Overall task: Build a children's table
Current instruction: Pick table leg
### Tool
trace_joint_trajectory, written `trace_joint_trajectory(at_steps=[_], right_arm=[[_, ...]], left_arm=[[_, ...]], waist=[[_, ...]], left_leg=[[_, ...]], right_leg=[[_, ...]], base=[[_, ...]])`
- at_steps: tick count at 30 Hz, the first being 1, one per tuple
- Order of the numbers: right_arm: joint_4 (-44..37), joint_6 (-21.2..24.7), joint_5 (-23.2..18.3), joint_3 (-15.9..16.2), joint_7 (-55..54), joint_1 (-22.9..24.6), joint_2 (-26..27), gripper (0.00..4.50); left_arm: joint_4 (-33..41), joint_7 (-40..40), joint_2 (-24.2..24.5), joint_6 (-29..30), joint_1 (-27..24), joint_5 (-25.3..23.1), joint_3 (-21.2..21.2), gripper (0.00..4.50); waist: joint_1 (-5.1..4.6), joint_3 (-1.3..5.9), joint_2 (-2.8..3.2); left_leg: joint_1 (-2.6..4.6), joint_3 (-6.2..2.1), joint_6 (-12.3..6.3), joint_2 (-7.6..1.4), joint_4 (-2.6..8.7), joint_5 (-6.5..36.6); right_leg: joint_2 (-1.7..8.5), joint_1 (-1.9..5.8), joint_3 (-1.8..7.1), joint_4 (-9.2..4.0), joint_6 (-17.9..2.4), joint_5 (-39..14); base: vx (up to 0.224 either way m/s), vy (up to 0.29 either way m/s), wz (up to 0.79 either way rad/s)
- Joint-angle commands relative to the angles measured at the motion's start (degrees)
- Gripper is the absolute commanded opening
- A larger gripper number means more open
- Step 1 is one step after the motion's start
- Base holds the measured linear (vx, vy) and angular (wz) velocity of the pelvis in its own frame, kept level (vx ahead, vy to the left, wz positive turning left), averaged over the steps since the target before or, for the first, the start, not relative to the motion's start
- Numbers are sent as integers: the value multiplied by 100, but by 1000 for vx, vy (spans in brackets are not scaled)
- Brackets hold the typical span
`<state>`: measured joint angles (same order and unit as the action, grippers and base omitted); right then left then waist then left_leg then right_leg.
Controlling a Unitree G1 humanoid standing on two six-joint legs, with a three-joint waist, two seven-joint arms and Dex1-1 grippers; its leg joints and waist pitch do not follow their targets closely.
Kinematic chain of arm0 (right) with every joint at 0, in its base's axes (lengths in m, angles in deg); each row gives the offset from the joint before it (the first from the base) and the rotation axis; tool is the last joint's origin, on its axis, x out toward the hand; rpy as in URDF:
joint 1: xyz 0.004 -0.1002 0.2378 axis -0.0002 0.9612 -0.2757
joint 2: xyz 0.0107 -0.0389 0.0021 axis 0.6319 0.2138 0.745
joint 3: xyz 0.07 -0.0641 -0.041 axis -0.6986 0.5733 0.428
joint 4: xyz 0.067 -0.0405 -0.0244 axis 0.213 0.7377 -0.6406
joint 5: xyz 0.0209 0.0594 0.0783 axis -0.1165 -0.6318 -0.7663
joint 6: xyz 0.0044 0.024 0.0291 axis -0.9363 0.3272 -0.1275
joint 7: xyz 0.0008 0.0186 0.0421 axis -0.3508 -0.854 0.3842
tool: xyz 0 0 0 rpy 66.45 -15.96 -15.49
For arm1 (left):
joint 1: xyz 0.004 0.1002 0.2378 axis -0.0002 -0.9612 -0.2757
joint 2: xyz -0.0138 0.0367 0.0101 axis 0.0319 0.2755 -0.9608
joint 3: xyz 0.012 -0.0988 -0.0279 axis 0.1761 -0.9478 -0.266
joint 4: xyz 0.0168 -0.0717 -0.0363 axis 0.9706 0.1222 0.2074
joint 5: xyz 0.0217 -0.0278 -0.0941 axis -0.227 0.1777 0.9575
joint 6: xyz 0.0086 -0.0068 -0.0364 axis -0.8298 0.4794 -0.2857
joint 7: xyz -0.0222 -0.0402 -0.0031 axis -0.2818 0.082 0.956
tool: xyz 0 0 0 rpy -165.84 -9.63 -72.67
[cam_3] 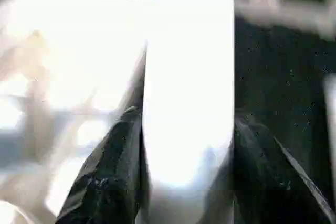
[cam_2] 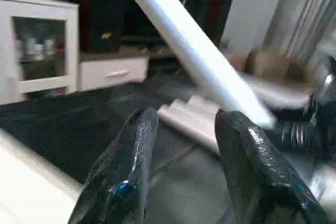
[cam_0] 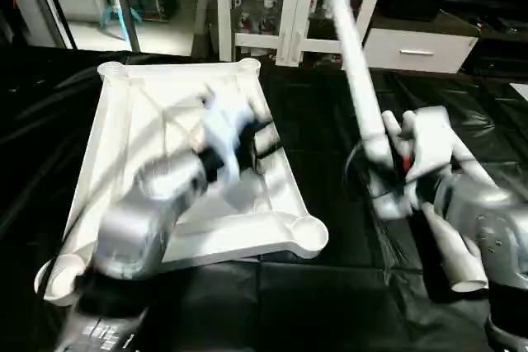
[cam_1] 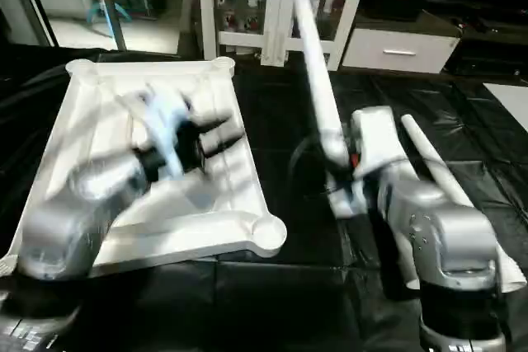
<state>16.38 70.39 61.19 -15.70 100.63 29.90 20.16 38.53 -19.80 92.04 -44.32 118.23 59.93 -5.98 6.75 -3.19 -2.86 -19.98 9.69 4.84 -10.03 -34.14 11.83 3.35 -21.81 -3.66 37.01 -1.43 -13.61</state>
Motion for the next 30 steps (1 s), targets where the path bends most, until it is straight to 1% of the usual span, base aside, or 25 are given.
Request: trace_joint_trajectory(at_steps=[1,2,3,4,5,6,8,9,10,11,13,14,16,17,18,19,20,22,23,24,25,28,29,30], right_arm=[[-275,-466,115,279,231,36,-73,187],[-311,-643,152,353,260,44,-54,187],[-403,-885,178,481,328,54,-15,187],[-403,-885,178,481,328,54,-15,187],[-460,-1078,194,568,409,79,4,187],[-510,-1187,191,639,496,103,7,187],[-551,-1279,221,729,591,135,-36,187],[-570,-1360,238,785,652,161,-64,187],[-588,-1419,237,827,703,187,-81,187],[-592,-1477,245,860,734,205,-100,187],[-590,-1523,249,879,752,217,-110,187],[-578,-1602,279,935,803,234,-146,187],[-543,-1711,354,1024,860,256,-202,187],[-531,-1735,379,1041,859,258,-209,187],[-510,-1773,407,1051,859,262,-209,187],[-510,-1773,407,1051,859,262,-209,187],[-496,-1796,414,1050,857,268,-201,187],[-469,-1847,441,1070,868,274,-201,187],[-459,-1870,451,1078,877,279,-202,187],[-438,-1905,474,1092,885,282,-204,187],[-438,-1905,474,1092,885,282,-204,187],[-374,-2014,513,1122,892,283,-205,187],[-358,-2033,520,1126,893,279,-201,187],[-358,-2033,520,1126,893,279,-201,187]], left_arm=[[-77,-214,-242,337,200,452,-221,244],[-102,-287,-372,403,282,572,-318,260],[-151,-438,-609,474,409,793,-500,260],[-151,-438,-609,474,409,793,-500,275],[-186,-553,-771,549,504,928,-645,285],[-205,-621,-850,592,562,1000,-730,291],[-201,-655,-898,679,606,1109,-803,297],[-199,-688,-889,734,631,1143,-819,320],[-210,-722,-888,775,641,1175,-832,329],[-220,-750,-900,809,648,1216,-853,334],[-229,-775,-911,833,653,1246,-869,349],[-238,-807,-942,866,668,1282,-906,363],[-227,-834,-984,892,687,1349,-965,377],[-225,-838,-991,902,691,1367,-978,383],[-226,-854,-995,922,700,1396,-994,394],[-226,-854,-995,922,700,1396,-994,417],[-232,-885,-998,931,708,1403,-1006,367],[-246,-927,-999,987,717,1480,-1049,359],[-249,-945,-999,1011,721,1511,-1066,363],[-248,-961,-1002,1075,721,1574,-1091,338],[-248,-961,-1002,1075,721,1574,-1091,324],[-223,-1001,-1023,1217,706,1716,-1129,316],[-224,-1017,-1033,1238,705,1732,-1139,292],[-224,-1017,-1033,1238,705,1732,-1139,279]], waist=[[41,347,-25],[52,353,-31],[40,348,-37],[57,349,-9],[57,350,-30],[68,344,-23],[79,338,-37],[90,339,-28],[97,341,-29],[104,341,-22],[115,339,-30],[125,343,-21],[135,342,-20],[132,338,-26],[134,337,-24],[134,337,-24],[134,337,-26],[140,340,-24],[141,337,-23],[139,338,-26],[141,340,-24],[140,339,-29],[142,343,-29],[140,336,-29]], left_leg=[[-18,-107,-157,-287,334,-62],[-19,-103,-175,-282,321,-66],[-30,-89,-176,-288,324,-48],[-33,-94,-155,-278,313,-14],[-28,-101,-176,-286,319,34],[-23,-101,-186,-288,315,47],[-19,-109,-212,-294,325,91],[-22,-114,-212,-290,323,66],[-18,-111,-220,-292,319,61],[-16,-111,-212,-296,319,71],[-19,-110,-199,-287,325,88],[-8,-115,-174,-296,324,106],[-9,-116,-154,-298,327,142],[-19,-117,-162,-293,328,123],[-15,-118,-161,-295,330,130],[-12,-119,-163,-294,331,145],[-14,-120,-164,-293,332,147],[-12,-122,-152,-294,329,151],[-12,-121,-151,-290,331,156],[-16,-119,-153,-287,328,160],[-15,-119,-144,-289,325,156],[-14,-117,-161,-285,323,131],[-17,-117,-164,-287,321,130],[-20,-117,-172,-286,325,147]], right_leg=[[500,334,356,-387,-990,429],[504,335,355,-388,-1002,422],[513,336,364,-399,-1030,397],[514,334,357,-399,-1043,362],[513,344,356,-416,-1051,298],[498,328,358,-414,-1024,279],[500,331,355,-426,-940,200],[495,331,356,-421,-898,182],[490,324,361,-424,-843,187],[496,321,360,-422,-836,180],[488,322,360,-437,-806,122],[490,317,355,-429,-799,111],[493,317,356,-435,-787,84],[490,317,358,-438,-770,114],[489,314,356,-438,-762,96],[489,314,358,-436,-756,78],[490,316,357,-438,-750,71],[494,314,358,-432,-752,84],[490,310,355,-437,-754,75],[491,314,357,-442,-755,70],[493,315,356,-433,-763,81],[487,313,356,-428,-772,132],[490,313,356,-425,-787,142],[486,314,355,-435,-780,110]], base=[[0,0,0],[0,0,0],[0,0,0],[0,0,0],[0,0,0],[0,0,0],[0,0,0],[0,0,0],[0,0,0],[0,0,0],[0,0,0],[0,0,0],[0,0,0],[0,0,0],[0,0,0],[0,0,0],[0,0,0],[0,0,0],[0,0,0],[0,0,0],[0,0,0],[0,0,0],[0,0,0],[0,0,0]])
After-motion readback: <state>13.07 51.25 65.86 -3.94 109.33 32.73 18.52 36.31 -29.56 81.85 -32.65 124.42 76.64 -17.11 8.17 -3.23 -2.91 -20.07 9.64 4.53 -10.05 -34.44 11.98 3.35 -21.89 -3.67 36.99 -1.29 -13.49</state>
